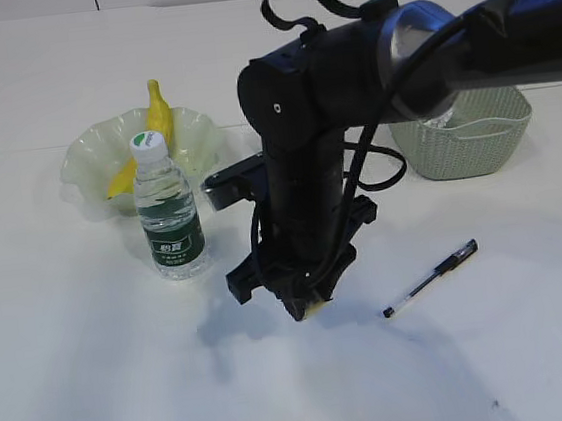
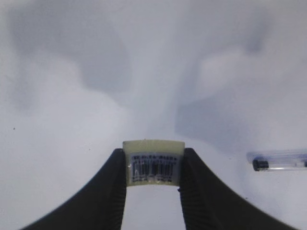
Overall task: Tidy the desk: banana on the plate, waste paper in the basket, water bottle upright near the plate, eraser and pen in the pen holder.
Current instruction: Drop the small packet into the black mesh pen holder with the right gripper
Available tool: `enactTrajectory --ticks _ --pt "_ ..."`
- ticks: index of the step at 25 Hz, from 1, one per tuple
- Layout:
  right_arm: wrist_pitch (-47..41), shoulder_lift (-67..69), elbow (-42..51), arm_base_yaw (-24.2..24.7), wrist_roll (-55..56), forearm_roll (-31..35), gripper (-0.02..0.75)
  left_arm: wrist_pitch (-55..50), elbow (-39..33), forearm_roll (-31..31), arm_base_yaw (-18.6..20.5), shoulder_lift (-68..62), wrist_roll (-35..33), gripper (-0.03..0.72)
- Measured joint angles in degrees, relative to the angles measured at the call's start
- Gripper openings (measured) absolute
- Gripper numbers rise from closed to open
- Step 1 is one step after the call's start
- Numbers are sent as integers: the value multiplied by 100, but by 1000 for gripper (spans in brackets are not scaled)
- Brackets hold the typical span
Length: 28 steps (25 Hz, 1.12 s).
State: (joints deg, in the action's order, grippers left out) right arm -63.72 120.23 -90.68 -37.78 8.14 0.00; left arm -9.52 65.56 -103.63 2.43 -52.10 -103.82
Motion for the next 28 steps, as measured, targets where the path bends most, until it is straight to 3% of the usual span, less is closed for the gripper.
enactTrajectory --ticks 17,28 --pt "203 0 -1654 0 498 -1266 249 0 0 0 0 0 0 589" --pt "826 11 -1955 137 987 -1839 249 0 0 0 0 0 0 589"
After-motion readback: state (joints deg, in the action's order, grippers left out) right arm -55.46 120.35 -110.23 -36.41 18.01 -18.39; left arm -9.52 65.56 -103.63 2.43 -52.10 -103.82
